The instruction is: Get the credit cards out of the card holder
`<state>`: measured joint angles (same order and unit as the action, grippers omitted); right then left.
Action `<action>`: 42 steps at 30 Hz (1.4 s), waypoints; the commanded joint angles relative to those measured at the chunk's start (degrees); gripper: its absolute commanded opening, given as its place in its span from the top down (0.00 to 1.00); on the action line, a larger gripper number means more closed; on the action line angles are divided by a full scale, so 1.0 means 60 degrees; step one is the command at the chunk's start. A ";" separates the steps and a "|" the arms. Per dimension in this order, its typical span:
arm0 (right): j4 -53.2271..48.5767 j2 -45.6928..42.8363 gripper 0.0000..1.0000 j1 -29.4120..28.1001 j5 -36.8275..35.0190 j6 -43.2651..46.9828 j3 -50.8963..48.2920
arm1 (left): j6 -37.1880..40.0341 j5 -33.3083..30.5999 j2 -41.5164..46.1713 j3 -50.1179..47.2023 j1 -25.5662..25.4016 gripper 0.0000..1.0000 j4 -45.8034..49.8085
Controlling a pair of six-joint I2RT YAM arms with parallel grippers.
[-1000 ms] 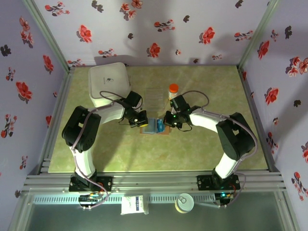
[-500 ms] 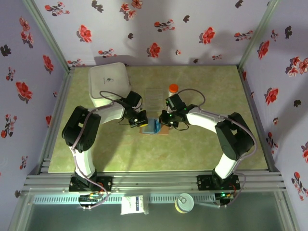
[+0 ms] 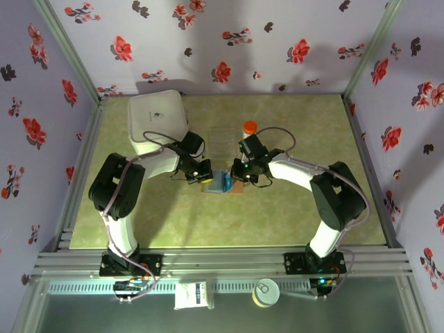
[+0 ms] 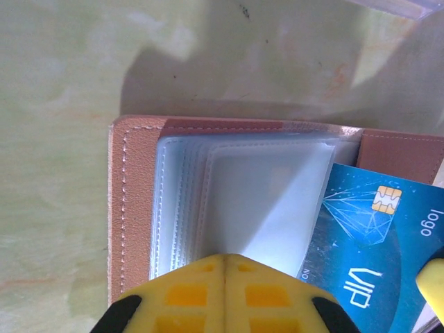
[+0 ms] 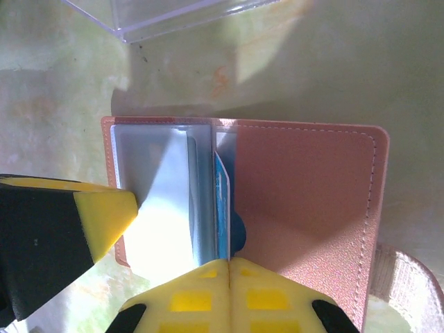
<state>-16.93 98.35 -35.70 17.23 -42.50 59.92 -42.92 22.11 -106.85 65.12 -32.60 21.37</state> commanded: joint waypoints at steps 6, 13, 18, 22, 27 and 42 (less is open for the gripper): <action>-0.1367 -0.0671 1.00 -0.0070 -0.0858 0.2133 0.0757 | 0.0003 -0.0024 0.0477 -0.0109 0.0072 0.94 0.0272; -0.2014 -0.0830 1.00 -0.0046 -0.0664 0.5674 0.1491 | -0.0062 -0.0032 0.0792 -0.0268 0.0167 0.90 0.0149; -0.2788 -0.0434 1.00 0.0032 -0.0435 0.8699 0.2425 | -0.0133 -0.0116 0.1098 -0.0554 0.0345 0.88 -0.0018; -0.4101 0.0267 1.00 -0.0026 -0.0439 1.2020 0.3599 | -0.0190 -0.0198 0.1410 -0.0951 0.0580 0.87 -0.0153; -0.5479 0.1520 1.00 0.0116 -0.0756 1.3989 0.5560 | -0.0244 -0.0191 0.1706 -0.1363 0.0880 0.84 -0.0349; -0.8364 0.5232 1.00 0.0497 -0.0352 1.5500 1.1314 | -0.0260 -0.0046 0.2206 -0.1801 0.1486 0.82 -0.0585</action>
<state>-61.28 127.50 -33.41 14.35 47.57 123.50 -44.42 21.47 -95.37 55.22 -24.49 17.96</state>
